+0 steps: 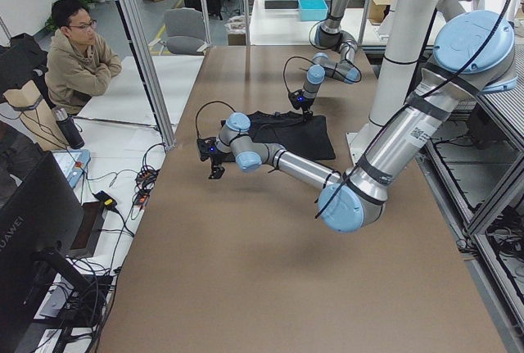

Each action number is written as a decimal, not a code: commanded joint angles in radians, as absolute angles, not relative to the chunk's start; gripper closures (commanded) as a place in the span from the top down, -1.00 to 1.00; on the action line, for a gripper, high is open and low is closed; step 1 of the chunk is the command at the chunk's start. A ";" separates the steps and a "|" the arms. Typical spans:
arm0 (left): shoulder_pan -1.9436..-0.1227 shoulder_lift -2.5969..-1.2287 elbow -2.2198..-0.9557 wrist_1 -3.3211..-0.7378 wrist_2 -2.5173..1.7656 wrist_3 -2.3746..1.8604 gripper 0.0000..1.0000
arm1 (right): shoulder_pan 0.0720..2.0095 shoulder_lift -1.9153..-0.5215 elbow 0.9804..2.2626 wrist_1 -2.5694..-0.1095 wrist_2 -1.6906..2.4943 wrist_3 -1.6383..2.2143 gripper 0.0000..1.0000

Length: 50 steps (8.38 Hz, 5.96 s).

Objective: Fold clothes

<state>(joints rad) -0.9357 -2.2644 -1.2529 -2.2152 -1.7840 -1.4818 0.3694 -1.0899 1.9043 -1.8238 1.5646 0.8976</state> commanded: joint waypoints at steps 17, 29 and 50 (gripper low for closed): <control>-0.923 -2.250 -1.281 -2.217 -1.784 -1.489 1.00 | 0.557 -1.005 1.769 -1.801 1.655 0.642 0.90; -0.922 -2.241 -1.295 -2.217 -1.784 -1.497 1.00 | 0.520 -1.063 1.742 -1.753 1.654 0.668 0.89; -0.914 -2.240 -1.313 -2.215 -1.772 -1.519 1.00 | 0.656 -0.819 1.382 -1.617 1.674 0.585 0.89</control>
